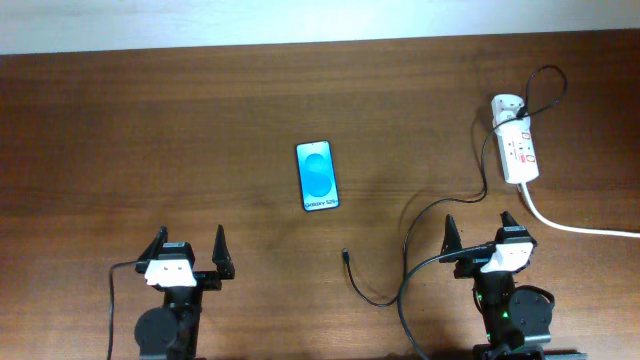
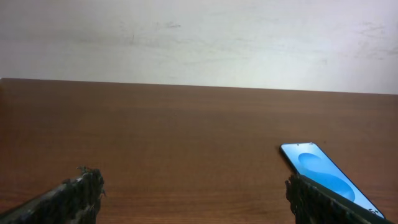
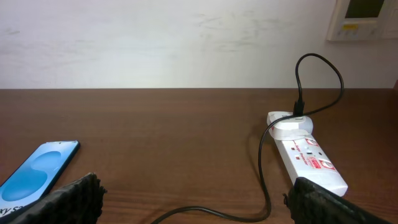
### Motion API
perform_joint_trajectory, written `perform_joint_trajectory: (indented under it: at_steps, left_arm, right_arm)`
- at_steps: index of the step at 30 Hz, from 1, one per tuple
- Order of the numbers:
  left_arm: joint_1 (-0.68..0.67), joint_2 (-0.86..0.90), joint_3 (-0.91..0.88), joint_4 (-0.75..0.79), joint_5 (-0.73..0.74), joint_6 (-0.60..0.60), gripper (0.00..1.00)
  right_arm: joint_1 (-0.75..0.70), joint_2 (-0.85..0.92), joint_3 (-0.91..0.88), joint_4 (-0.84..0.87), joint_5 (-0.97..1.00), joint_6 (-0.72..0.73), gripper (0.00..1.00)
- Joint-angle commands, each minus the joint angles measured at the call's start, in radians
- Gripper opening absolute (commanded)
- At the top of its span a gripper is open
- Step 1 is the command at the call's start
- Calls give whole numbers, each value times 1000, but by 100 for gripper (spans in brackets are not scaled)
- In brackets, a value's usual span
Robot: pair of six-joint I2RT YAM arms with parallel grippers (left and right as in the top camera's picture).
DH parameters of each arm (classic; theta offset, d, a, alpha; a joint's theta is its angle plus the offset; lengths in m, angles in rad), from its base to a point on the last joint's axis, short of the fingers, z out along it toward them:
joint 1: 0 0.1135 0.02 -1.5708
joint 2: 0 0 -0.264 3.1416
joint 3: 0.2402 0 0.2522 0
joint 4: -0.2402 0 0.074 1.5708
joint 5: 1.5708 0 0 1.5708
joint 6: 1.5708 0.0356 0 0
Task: Plug charger to phone and switch on socket
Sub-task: 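Move the left gripper over the blue phone on the table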
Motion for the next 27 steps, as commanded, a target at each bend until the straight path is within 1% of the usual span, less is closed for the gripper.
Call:
perform_joint_trajectory:
  at_steps: [1,3,6,7,8,9,10,11,13,15,17,20,21,22,23,24,25,27]
  left_arm:
    - [-5,-2,-2,23,19,15,99]
    - [-5,-1,-2,9,171,15,99]
    - [-5,0,-2,77,223,15,99]
    - [-5,0,-2,143,223,15,99]
    - [-5,0,-2,376,222,15,99]
    - [-5,0,1,507,222,15,99]
    - [-5,0,9,582,211,15,99]
    - [-5,2,41,626,180,14,99]
    - [-5,46,183,597,158,16,99]
    - [-5,132,327,520,160,15,99]
    - [-5,290,562,258,161,16,99]
    - [-5,634,992,-193,163,16,99]
    - [-5,743,1122,-327,195,16,99]
    - [-5,856,1241,-440,276,16,99]
    - [-5,980,1345,-538,420,16,99]
    - [-5,1050,1386,-548,451,15,99]
    - [-5,1111,1421,-568,449,-13,99]
    - [-16,1237,1519,-668,437,-61,99]
  right_arm:
    - [8,-5,-5,-5,11,3,98]
    - [8,-5,-5,-5,11,4,98]
    - [8,-5,-5,-5,11,3,98]
    - [8,-5,-5,-5,11,3,98]
    - [8,-5,-5,-5,11,3,98]
    - [8,-5,-5,-5,11,3,98]
    - [8,-5,-5,-5,11,3,98]
    - [8,-5,-5,-5,11,3,98]
    - [8,-5,-5,-5,11,3,98]
    - [8,-5,-5,-5,11,3,98]
    - [8,-5,-5,-5,11,3,99]
    - [8,-5,-5,-5,11,3,98]
    - [8,-5,-5,-5,11,3,98]
    - [8,-5,-5,-5,11,3,98]
    - [8,-5,-5,-5,11,3,99]
    - [8,-5,-5,-5,11,3,98]
    - [8,-5,-5,-5,11,3,98]
    - [8,-5,-5,-5,11,3,98]
